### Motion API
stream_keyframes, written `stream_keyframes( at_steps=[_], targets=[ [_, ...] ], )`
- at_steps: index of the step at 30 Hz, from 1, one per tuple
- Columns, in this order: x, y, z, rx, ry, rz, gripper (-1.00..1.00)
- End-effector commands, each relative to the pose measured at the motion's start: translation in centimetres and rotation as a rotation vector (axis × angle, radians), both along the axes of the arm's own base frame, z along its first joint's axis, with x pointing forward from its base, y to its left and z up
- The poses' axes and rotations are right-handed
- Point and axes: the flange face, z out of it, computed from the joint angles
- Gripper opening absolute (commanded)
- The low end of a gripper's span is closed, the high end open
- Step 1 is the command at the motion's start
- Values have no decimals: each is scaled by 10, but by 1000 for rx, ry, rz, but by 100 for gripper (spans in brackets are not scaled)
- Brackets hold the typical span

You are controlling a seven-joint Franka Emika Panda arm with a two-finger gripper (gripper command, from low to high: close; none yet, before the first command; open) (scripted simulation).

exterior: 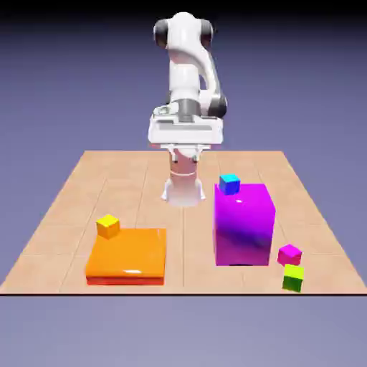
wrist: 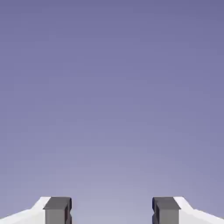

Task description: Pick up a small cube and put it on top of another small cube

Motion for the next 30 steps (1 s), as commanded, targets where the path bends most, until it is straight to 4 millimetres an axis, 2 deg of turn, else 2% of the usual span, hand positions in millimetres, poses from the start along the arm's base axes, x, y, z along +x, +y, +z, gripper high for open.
stream_keyframes(
  at_steps=[1, 6, 11, 16, 21, 27, 28, 29, 30],
  targets=[
    [8, 16, -5, -43, 34, 67, 0],
    [40, 98, -33, -267, 185, 404, 0],
    [52, 183, -71, -504, 309, 738, 0],
    [47, 269, -115, -755, 407, 1060, 0],
    [24, 349, -165, -1020, 483, 1363, 0],
    [-34, 381, -274, -1160, 633, 1774, 0],
    [-19, 368, -265, -1156, 617, 1763, 0],
    [-19, 368, -265, -1156, 617, 1763, 0],
    [-15, 365, -281, -1156, 616, 1761, 0]
  ],
)
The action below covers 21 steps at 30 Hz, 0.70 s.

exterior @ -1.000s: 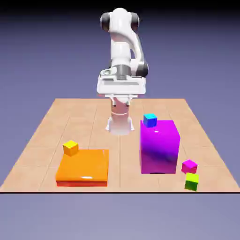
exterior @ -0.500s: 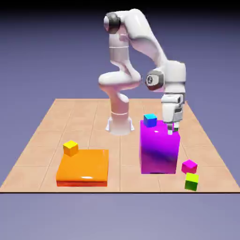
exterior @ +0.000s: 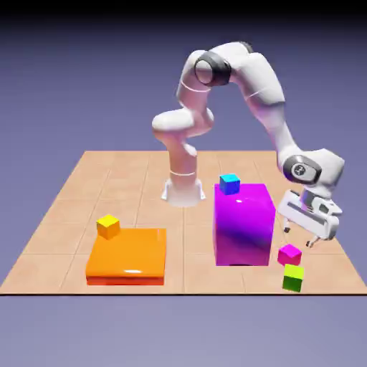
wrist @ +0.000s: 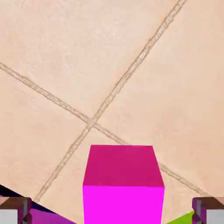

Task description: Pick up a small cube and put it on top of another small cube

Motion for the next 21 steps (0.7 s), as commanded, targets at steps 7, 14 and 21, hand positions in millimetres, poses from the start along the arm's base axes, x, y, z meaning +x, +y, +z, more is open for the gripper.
stream_keyframes(
  at_steps=[7, 14, 21],
  targets=[
    [5, -8, -35, 0, 0, 0, -100],
    [24, 2, 22, -9, -2, -106, -100],
    [107, -4, 56, -10, -2, -445, -100]
  ],
)
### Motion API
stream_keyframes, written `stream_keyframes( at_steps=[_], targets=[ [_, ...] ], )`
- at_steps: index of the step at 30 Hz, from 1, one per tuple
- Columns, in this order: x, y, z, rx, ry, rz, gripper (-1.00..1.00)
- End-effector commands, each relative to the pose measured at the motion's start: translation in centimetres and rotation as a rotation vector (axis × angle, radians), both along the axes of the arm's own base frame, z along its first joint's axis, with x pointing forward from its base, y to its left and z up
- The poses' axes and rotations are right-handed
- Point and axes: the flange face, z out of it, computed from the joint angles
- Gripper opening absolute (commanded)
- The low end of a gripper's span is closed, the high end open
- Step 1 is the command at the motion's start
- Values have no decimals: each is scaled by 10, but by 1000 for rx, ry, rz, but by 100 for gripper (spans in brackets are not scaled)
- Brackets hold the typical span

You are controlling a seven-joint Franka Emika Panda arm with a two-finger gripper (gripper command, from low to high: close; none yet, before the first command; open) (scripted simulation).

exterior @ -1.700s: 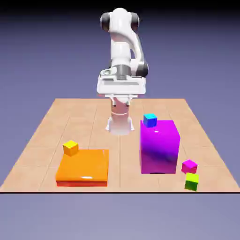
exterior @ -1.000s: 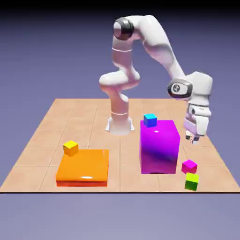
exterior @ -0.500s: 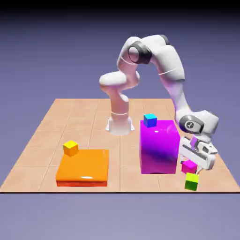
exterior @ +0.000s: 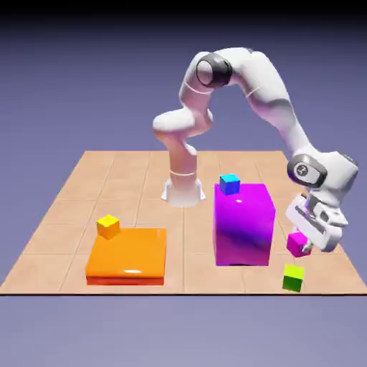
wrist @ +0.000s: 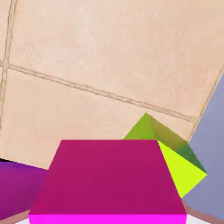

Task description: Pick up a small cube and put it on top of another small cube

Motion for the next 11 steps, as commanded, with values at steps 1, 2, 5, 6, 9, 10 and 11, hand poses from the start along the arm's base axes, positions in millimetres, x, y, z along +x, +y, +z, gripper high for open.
stream_keyframes(
  at_steps=[1, 2, 5, 6, 9, 10, 11],
  targets=[
    [10, 0, 7, 4, -2, -42, -100],
    [19, 0, 13, 9, -2, -83, -100],
    [21, -5, -7, 9, -2, -86, -100],
    [21, -11, -28, 9, -3, -86, -100],
    [21, -18, -53, 10, -2, -86, 100],
    [21, -18, -53, 10, -2, -86, 100],
    [21, -12, -32, 9, -2, -86, 100]
  ],
)
